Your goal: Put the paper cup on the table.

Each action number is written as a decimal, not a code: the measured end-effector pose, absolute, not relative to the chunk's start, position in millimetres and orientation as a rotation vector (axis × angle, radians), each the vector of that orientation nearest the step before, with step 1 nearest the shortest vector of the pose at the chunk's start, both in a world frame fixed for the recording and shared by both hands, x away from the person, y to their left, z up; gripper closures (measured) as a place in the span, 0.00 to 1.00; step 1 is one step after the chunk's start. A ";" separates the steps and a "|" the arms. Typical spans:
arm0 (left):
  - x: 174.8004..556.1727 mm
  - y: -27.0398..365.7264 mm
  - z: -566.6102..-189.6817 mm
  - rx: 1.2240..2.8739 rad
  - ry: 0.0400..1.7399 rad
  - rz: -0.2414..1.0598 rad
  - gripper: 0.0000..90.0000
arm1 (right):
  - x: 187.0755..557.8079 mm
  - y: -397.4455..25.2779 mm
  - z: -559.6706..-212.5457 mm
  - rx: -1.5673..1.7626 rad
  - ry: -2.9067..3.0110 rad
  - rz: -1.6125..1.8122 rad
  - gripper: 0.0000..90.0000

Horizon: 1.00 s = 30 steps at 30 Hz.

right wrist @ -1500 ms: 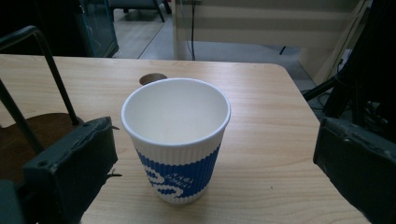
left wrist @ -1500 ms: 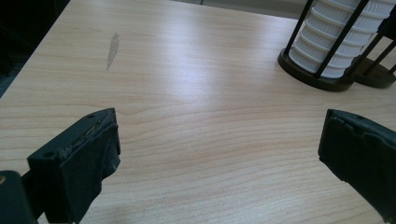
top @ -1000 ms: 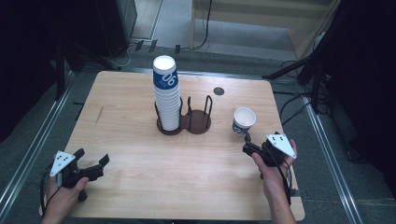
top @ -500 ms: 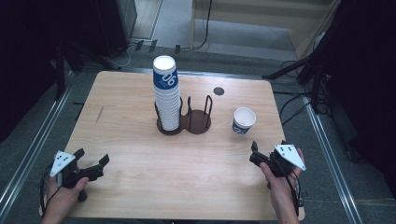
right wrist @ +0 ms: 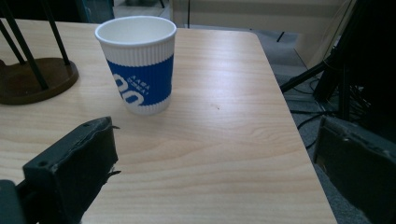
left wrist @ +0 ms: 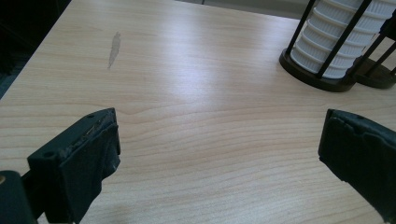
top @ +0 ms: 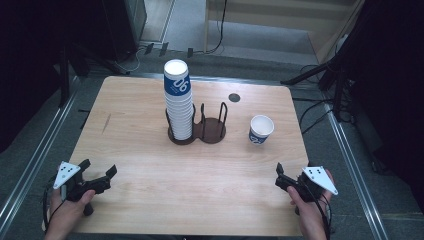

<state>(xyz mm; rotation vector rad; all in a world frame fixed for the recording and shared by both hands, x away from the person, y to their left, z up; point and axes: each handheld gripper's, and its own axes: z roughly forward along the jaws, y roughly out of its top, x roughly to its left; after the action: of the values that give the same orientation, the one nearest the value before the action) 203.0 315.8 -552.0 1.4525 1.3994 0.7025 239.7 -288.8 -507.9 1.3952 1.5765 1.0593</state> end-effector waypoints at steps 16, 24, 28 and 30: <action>204.9 316.9 -552.3 1.447 1.425 0.688 0.00 | 214.9 -329.7 -537.2 1.468 1.558 0.976 0.06; 207.2 317.5 -552.2 1.446 1.465 0.676 0.00 | 208.6 -338.2 -543.7 1.472 1.559 0.937 0.05; 207.8 317.7 -552.3 1.448 1.470 0.676 0.00 | 208.3 -336.5 -545.7 1.481 1.573 0.949 0.05; 208.3 318.2 -552.4 1.444 1.475 0.671 0.00 | 208.5 -335.5 -544.9 1.497 1.571 0.962 0.02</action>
<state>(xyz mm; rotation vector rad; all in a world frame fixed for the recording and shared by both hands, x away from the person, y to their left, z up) 208.3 318.2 -552.4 1.4442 1.4754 0.6707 208.5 -335.5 -544.9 1.4973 1.5710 0.9619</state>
